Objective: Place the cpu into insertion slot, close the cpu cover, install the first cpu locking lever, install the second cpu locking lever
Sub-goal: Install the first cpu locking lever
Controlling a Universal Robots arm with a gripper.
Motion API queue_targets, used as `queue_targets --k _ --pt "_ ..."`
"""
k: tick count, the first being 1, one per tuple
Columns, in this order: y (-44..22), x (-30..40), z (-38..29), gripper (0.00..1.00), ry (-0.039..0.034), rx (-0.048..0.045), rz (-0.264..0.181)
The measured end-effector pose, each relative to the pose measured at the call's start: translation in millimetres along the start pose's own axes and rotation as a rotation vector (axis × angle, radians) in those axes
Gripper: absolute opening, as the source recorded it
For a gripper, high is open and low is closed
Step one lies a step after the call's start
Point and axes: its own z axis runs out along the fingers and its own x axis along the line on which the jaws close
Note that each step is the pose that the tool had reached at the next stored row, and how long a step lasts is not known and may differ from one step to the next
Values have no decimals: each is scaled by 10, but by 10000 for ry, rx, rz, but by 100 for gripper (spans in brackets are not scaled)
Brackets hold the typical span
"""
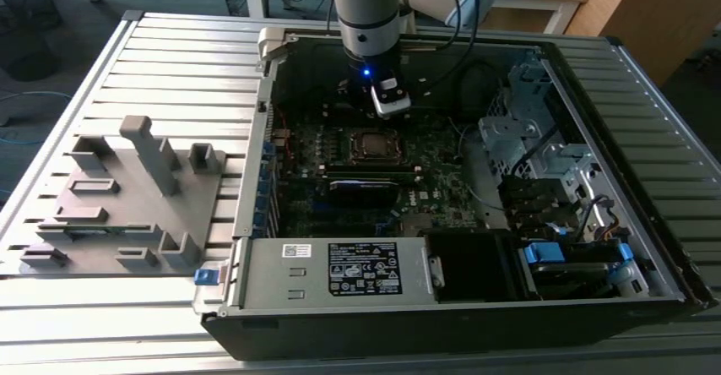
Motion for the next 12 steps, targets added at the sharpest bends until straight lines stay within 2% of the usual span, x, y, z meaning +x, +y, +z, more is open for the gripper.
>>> queue_targets --k 6,12 --pt "4 -13 3 10 0 -1 1" --pt "8 -18 -8 10 10 -56 11"
